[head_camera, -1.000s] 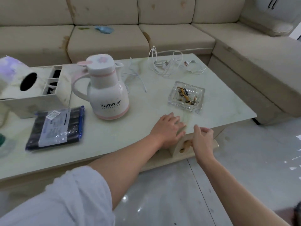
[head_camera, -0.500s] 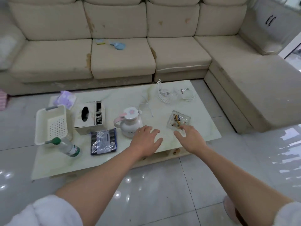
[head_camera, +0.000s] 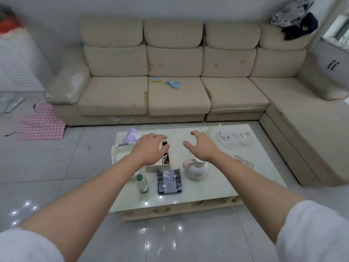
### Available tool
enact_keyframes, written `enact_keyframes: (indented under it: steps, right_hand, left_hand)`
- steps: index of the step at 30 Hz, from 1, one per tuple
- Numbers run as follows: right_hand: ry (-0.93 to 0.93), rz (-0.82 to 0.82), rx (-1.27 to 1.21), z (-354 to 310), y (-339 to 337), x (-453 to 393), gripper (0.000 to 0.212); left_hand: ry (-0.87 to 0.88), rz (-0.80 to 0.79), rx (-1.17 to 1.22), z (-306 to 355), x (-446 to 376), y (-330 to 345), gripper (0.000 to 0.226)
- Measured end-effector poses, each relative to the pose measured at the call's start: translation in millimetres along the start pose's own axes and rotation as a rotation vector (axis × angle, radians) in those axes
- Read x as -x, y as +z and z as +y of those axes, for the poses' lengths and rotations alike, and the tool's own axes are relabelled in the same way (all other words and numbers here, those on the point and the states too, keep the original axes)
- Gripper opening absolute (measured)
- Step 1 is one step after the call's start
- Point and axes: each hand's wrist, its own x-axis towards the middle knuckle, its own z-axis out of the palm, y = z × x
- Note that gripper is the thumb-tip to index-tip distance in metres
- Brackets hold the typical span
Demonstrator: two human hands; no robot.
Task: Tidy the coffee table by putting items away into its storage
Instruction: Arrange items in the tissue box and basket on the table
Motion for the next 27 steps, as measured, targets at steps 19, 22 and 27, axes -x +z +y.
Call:
enact_keyframes:
  steps: [19,22,27]
  right_hand:
    - [0.252,-0.049,-0.143,-145.0,127.3,-156.8,0.066]
    - [0.29,-0.069,-0.157,-146.6,138.8,-195.3,0.066]
    - [0.394,-0.062,-0.146,-141.9,143.5,-236.6,0.063]
  left_hand:
    - [-0.035,-0.197,0.033,-273.2,-113.3,-51.5,0.049]
    - [-0.048,-0.23,0.023,-298.4,-150.5,-53.0,0.049]
    - [-0.05,-0.267,0.074,-323.2,-204.6,-53.4,0.046]
